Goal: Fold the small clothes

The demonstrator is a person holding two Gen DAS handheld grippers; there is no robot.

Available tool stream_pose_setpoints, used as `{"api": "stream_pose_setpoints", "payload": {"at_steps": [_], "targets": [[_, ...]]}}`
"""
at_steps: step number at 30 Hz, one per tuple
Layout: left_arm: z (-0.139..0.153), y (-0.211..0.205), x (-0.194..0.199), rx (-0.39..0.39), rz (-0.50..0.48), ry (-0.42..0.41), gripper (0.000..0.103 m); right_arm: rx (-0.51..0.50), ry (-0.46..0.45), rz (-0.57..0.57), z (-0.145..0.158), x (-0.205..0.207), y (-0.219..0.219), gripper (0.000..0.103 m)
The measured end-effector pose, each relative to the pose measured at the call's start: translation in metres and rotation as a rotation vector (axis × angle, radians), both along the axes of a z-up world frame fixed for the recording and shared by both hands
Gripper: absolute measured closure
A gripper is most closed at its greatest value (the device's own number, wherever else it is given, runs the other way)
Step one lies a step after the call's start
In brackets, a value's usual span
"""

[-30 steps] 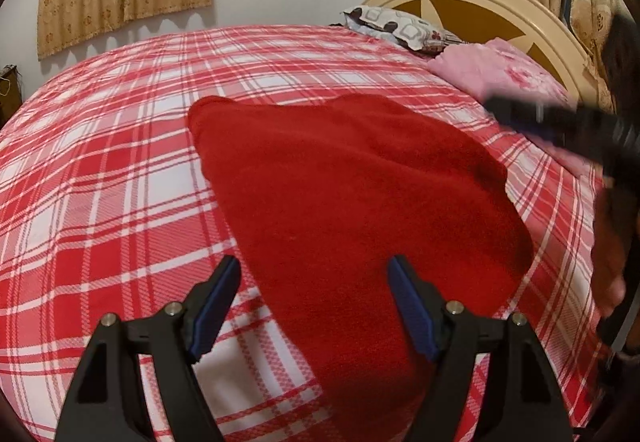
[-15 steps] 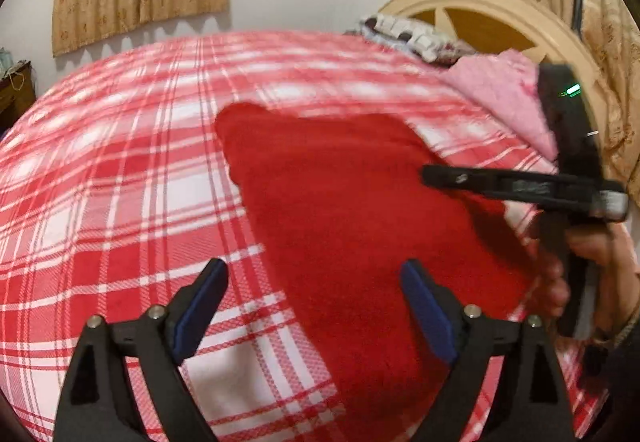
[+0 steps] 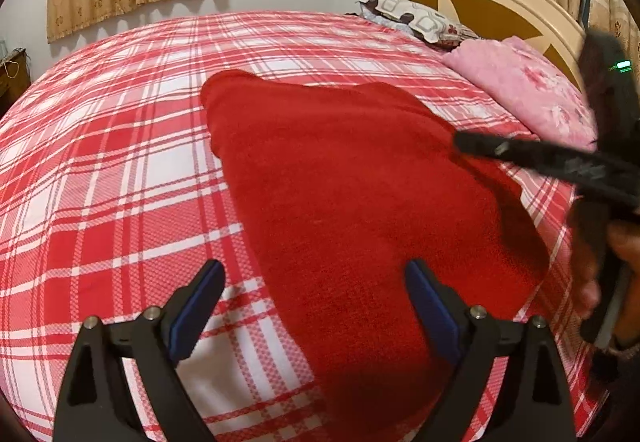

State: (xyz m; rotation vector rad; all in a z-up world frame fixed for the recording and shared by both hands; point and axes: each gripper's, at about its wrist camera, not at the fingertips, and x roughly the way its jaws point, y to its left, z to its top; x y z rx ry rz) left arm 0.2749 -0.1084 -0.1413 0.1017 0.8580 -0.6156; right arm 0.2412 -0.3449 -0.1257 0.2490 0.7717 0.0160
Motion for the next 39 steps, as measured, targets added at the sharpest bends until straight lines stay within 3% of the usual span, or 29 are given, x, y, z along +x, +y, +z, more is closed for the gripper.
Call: {"api": "stream_pose_setpoints", "payload": {"at_steps": [5, 8, 12, 15, 21, 35, 39], "targets": [[-0.001, 0.001, 0.001, -0.005, 0.000, 0.008, 0.009, 0.040, -0.114, 0.103, 0.029, -0.034, 0.030, 0.049], [-0.001, 0.001, 0.000, -0.003, -0.001, 0.007, 0.008, 0.070, -0.058, 0.187, 0.013, -0.042, 0.044, 0.048], [-0.002, 0.001, 0.000, -0.002, -0.011, 0.015, 0.006, 0.014, -0.008, 0.114, -0.014, -0.048, 0.029, 0.048], [-0.002, -0.001, 0.000, 0.003, -0.016, 0.017, 0.006, 0.061, -0.019, 0.108, -0.021, -0.056, 0.016, 0.048], [-0.003, -0.005, 0.001, 0.025, -0.011, 0.011, 0.001, -0.029, -0.028, 0.120, -0.025, -0.061, 0.030, 0.048], [-0.006, -0.005, 0.006, 0.012, -0.021, 0.037, 0.000, -0.024, -0.017, 0.131, -0.025, -0.062, 0.025, 0.048], [-0.007, -0.003, 0.005, -0.001, -0.015, 0.038, 0.000, 0.048, -0.085, 0.104, -0.003, -0.068, 0.022, 0.048]]}}
